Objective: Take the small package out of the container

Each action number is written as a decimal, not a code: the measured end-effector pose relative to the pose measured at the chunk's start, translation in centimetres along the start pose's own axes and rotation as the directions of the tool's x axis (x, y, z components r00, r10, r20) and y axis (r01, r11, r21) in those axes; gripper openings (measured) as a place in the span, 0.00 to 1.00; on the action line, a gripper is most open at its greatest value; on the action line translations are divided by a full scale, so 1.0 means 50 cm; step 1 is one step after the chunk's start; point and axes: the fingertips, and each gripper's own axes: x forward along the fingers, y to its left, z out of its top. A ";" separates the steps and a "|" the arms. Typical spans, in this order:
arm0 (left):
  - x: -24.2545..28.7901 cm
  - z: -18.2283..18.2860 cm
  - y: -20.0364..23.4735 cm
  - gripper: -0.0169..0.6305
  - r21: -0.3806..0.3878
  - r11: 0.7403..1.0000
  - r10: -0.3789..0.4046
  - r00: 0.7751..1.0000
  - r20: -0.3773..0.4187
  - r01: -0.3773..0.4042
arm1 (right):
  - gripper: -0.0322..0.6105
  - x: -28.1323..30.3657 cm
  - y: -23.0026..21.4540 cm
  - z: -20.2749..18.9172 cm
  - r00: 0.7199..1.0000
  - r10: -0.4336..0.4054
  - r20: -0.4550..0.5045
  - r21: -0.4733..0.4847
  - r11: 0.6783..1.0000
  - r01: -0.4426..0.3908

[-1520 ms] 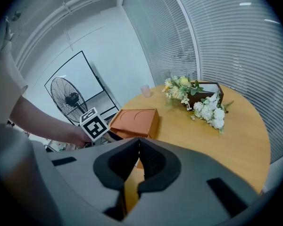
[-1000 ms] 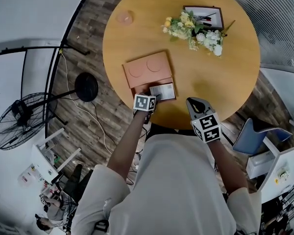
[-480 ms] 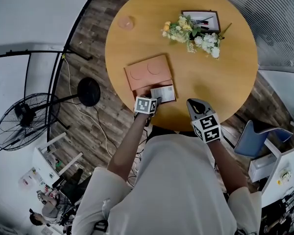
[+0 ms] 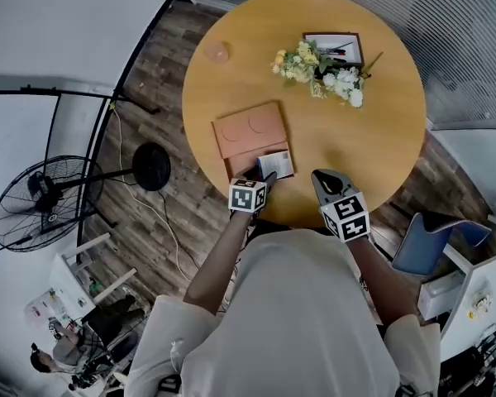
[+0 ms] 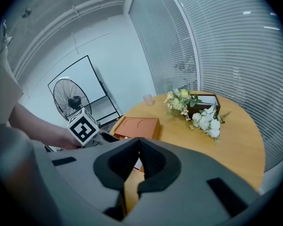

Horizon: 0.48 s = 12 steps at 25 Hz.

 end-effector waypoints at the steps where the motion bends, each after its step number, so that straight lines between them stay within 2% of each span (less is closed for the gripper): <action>1: -0.003 0.007 -0.004 0.43 -0.001 1.000 0.003 1.000 0.024 -0.003 | 0.05 -0.006 0.000 -0.002 1.000 0.000 -0.001 -0.001 1.000 0.000; 6: -0.011 0.042 -0.037 0.43 0.027 0.999 0.018 0.990 0.138 -0.022 | 0.05 -0.029 -0.009 -0.023 1.000 0.006 -0.013 -0.015 1.000 -0.006; 12: -0.012 0.073 -0.073 0.43 0.049 0.997 0.049 0.964 0.261 -0.064 | 0.05 -0.050 -0.025 -0.023 1.000 0.012 -0.004 -0.029 0.999 -0.012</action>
